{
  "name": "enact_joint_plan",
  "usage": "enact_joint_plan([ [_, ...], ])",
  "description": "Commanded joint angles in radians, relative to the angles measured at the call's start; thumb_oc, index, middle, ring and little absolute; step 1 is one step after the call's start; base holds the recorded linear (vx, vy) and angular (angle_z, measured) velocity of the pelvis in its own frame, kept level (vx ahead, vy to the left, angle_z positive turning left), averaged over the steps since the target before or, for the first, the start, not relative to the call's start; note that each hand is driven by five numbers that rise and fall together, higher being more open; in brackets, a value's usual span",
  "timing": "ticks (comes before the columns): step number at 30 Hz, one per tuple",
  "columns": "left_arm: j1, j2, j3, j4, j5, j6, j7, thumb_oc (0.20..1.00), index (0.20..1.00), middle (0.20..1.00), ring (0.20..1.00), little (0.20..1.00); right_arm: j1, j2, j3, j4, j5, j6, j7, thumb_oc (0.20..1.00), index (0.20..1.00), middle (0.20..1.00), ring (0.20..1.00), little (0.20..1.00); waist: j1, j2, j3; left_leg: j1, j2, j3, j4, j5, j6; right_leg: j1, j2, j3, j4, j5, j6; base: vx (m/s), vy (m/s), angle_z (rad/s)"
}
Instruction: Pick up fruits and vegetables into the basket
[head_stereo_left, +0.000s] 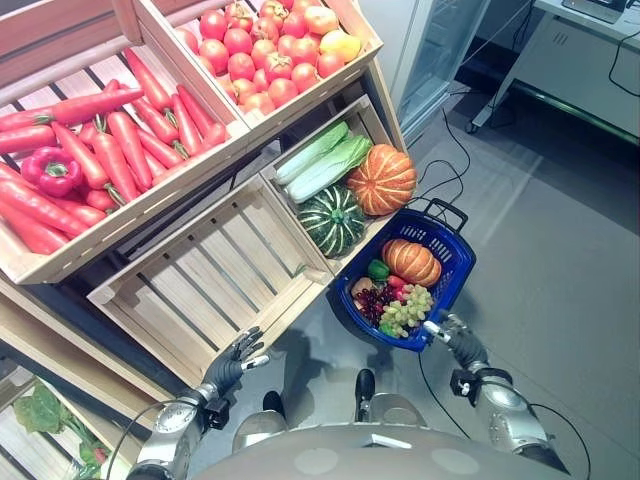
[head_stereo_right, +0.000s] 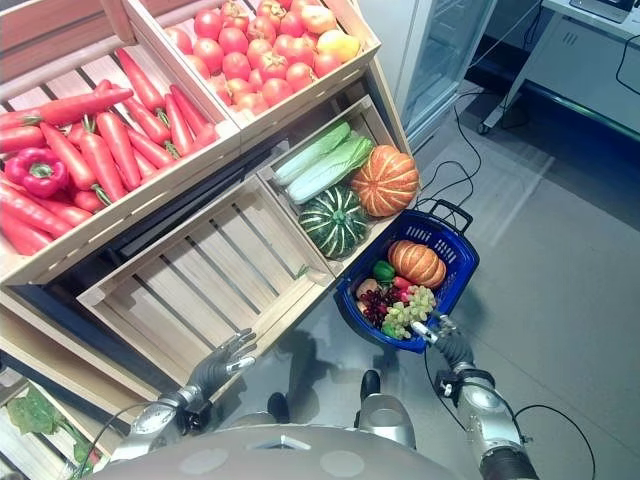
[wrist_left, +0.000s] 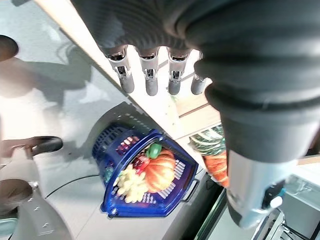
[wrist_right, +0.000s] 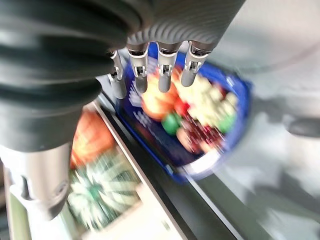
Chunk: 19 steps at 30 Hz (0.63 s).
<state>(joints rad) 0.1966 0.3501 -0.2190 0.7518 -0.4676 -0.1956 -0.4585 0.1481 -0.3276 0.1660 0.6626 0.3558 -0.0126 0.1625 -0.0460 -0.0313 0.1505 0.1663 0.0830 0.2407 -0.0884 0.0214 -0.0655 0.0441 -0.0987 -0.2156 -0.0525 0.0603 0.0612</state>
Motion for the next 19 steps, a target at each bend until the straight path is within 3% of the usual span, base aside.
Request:
enact_joint_plan([
  [1, -0.059, -0.017, 0.032, 0.054, 0.036, 0.035, -0.073, 1.0, 1.0, 1.0, 1.0, 1.0, -0.053, 0.014, 0.018, 0.034, 0.014, 0.054, 0.09, 1.0, 1.0, 1.0, 1.0, 1.0, 0.026, -0.012, 0.018, -0.051, -0.005, -0.005, 0.081, -0.062, 0.031, 0.018, -0.079, -0.08, 0.087, -0.036, 0.09, 0.0, 0.0, 0.0],
  [5, -0.098, -0.033, 0.025, 0.138, 0.06, 0.075, -0.116, 1.0, 1.0, 1.0, 1.0, 1.0, -0.083, 0.038, 0.052, 0.159, 0.007, 0.07, 0.159, 1.0, 1.0, 1.0, 1.0, 1.0, 0.036, -0.005, 0.008, -0.043, -0.009, -0.017, 0.082, -0.066, 0.031, 0.035, -0.075, -0.09, 0.079, -0.042, 0.084, -0.01, 0.009, 0.03],
  [7, -0.124, -0.045, 0.012, 0.196, 0.078, 0.075, -0.137, 1.0, 1.0, 1.0, 1.0, 1.0, -0.106, 0.055, 0.07, 0.27, -0.022, 0.066, 0.151, 1.0, 1.0, 1.0, 1.0, 1.0, 0.041, 0.001, 0.004, -0.033, -0.011, -0.023, 0.074, -0.064, 0.029, 0.048, -0.072, -0.097, 0.067, -0.041, 0.082, -0.02, 0.015, 0.13],
  [9, -0.14, -0.061, 0.006, 0.234, 0.06, 0.116, -0.16, 1.0, 1.0, 1.0, 1.0, 1.0, -0.124, 0.066, 0.072, 0.361, -0.015, 0.077, 0.149, 1.0, 1.0, 1.0, 1.0, 1.0, 0.046, 0.008, 0.001, -0.025, -0.012, -0.025, 0.065, -0.061, 0.027, 0.059, -0.07, -0.106, 0.054, -0.038, 0.081, -0.02, 0.016, 0.09],
  [13, -0.167, -0.083, 0.001, 0.3, 0.103, 0.107, -0.095, 1.0, 1.0, 1.0, 1.0, 1.0, -0.147, 0.09, 0.059, 0.475, -0.017, 0.129, 0.193, 1.0, 1.0, 1.0, 1.0, 1.0, 0.05, 0.018, -0.005, -0.014, -0.014, -0.03, 0.05, -0.056, 0.025, 0.076, -0.069, -0.117, 0.04, -0.038, 0.078, 0.0, 0.006, 0.01],
  [19, -0.18, -0.111, 0.046, 0.377, 0.041, 0.203, -0.122, 1.0, 1.0, 1.0, 1.0, 1.0, -0.169, 0.098, 0.048, 0.562, -0.048, 0.109, 0.223, 1.0, 1.0, 1.0, 1.0, 1.0, 0.055, 0.025, -0.012, -0.01, -0.015, -0.035, 0.057, -0.061, 0.03, 0.091, -0.067, -0.118, 0.039, -0.049, 0.069, 0.0, 0.006, 0.02],
])
